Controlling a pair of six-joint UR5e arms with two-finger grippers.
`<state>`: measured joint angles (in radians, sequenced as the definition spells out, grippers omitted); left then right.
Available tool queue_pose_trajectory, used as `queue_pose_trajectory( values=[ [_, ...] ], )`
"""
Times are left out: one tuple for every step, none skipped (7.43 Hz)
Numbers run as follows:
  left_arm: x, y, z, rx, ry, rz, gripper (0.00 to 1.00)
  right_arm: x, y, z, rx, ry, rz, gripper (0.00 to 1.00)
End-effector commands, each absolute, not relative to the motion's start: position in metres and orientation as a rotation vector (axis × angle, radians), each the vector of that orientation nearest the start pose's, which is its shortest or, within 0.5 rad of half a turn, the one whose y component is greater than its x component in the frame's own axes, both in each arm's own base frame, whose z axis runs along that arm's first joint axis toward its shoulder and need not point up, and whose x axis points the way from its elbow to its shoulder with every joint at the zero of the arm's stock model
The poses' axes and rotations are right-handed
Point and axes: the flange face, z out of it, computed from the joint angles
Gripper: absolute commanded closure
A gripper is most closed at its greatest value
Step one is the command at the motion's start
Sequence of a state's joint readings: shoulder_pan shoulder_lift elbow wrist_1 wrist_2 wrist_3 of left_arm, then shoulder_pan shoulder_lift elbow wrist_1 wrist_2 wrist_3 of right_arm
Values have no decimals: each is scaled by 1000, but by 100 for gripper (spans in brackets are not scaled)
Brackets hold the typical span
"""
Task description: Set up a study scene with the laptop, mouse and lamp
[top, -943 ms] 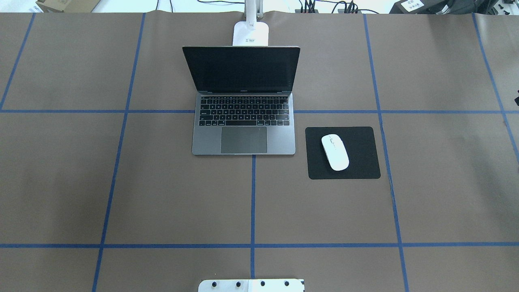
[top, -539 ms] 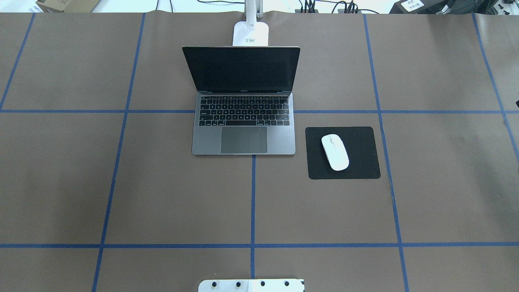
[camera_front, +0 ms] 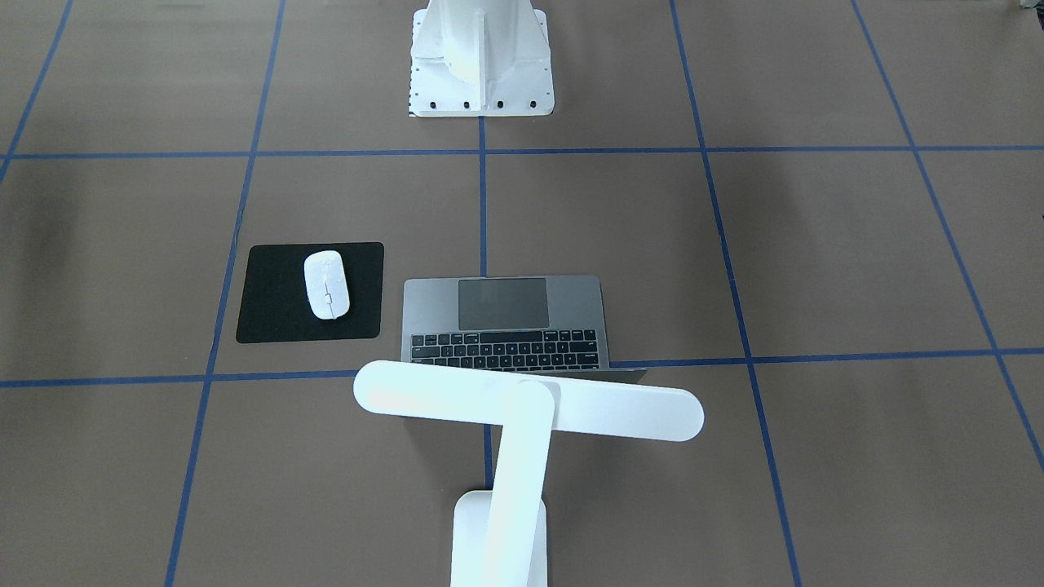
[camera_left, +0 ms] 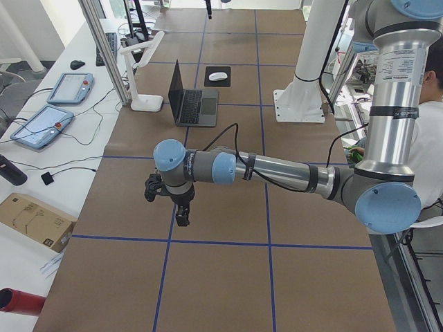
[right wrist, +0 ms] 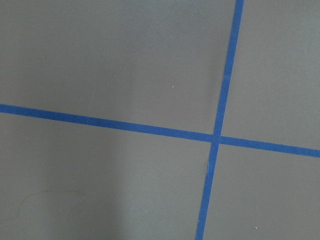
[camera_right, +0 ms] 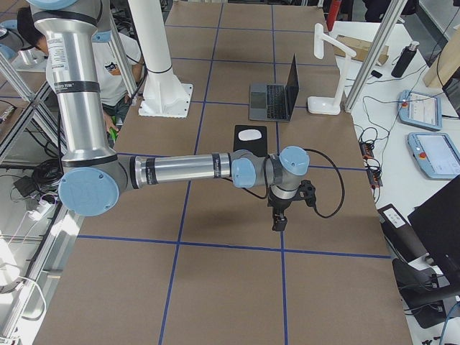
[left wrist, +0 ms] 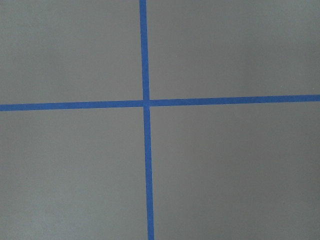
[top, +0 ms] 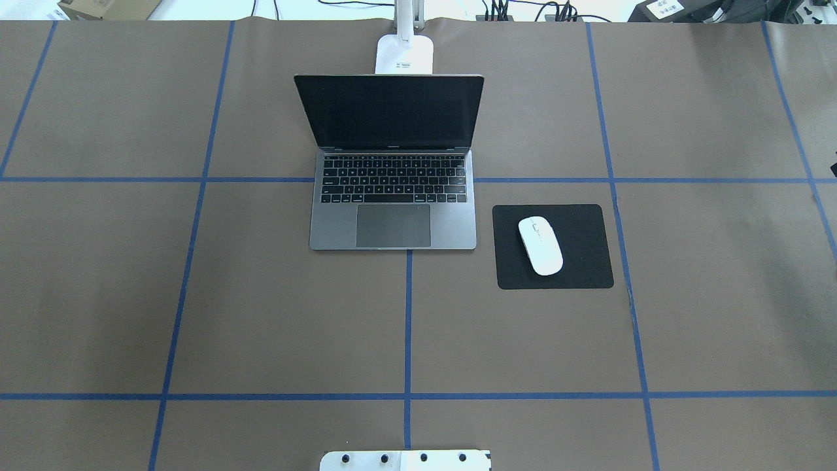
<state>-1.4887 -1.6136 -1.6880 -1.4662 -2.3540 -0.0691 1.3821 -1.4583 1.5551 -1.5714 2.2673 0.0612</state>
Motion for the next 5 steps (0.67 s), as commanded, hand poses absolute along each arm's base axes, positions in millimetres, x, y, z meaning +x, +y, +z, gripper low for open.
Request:
queue_pose_trajectory(
  values=[
    [-22,-511,589,-4,778,33,1,-34,-547,614,10,-706,-163,1],
    [-21,-512,589,-5,783,27,1,-34,-546,614,8,-714,-162,1],
    [-21,-513,588,-6,783,22,1,-35,-543,618,-1,-725,-159,1],
    [-21,-513,589,-6,783,23,1,-35,-543,620,-5,-726,-155,1],
    [-21,-513,590,-9,783,22,1,-35,-543,617,-2,-725,-150,1]
  ],
)
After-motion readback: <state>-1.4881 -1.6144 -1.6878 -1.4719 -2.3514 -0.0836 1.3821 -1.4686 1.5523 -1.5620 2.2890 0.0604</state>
